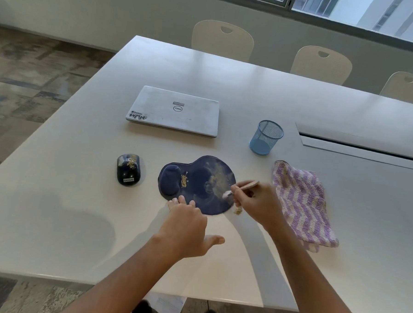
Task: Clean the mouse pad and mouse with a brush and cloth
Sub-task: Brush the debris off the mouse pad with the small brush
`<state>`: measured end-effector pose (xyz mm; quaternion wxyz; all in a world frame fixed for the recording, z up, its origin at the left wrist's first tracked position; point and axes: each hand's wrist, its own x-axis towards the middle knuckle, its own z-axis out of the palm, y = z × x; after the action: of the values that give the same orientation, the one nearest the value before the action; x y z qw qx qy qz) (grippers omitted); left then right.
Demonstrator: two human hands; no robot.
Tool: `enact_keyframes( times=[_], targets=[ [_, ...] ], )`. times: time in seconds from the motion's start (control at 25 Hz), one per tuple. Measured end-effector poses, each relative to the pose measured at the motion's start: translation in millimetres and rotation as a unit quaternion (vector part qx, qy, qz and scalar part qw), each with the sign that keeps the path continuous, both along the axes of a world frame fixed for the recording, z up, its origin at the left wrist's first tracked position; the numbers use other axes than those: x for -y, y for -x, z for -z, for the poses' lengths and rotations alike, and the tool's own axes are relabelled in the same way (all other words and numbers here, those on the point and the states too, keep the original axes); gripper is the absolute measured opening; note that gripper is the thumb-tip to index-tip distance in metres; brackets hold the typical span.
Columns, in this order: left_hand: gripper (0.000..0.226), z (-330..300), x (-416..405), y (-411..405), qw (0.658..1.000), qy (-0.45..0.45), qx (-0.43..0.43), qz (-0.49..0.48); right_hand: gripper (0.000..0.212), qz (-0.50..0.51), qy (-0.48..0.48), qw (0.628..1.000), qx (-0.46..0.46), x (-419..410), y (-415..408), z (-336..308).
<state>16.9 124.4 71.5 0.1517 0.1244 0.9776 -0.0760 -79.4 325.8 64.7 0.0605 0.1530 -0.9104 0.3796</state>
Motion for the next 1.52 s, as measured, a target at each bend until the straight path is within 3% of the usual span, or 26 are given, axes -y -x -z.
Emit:
enact_keyframes(
  times=[0.2,0.4,0.56,0.72,1.0,1.2,1.52],
  targets=[
    [0.102,-1.1,1.5,-0.7,1.000,0.002,-0.007,-0.001,0.023,0.000,-0.050,0.998,0.033,-25.3,-7.4,4.9],
    [0.102,0.6,-0.1,0.6,1.000,0.000,-0.004,0.000,0.009,0.004,0.003,1.000,0.005,-20.2,-2.8,3.5],
    [0.103,0.6,1.2,0.2,1.000,0.005,-0.004,0.001,0.016,0.012,-0.033,0.999,0.031,-27.7,-5.4,6.8],
    [0.103,-1.1,-0.4,0.1,1.000,0.011,-0.005,0.002,0.010,0.010,0.014,1.000,0.008,-24.2,3.4,0.4],
    [0.103,-0.7,0.7,-0.5,1.000,0.002,-0.005,-0.005,0.015,-0.018,-0.026,0.999,0.028,-26.0,4.9,5.1],
    [0.104,1.2,0.3,-0.3,1.000,-0.003,-0.005,-0.010,0.030,0.000,-0.052,0.999,0.004,-13.4,8.8,9.7],
    [0.103,1.2,1.5,0.0,1.000,-0.006,0.001,-0.012,0.028,0.012,-0.008,0.996,-0.086,56.5,51.1,4.3]
  ],
)
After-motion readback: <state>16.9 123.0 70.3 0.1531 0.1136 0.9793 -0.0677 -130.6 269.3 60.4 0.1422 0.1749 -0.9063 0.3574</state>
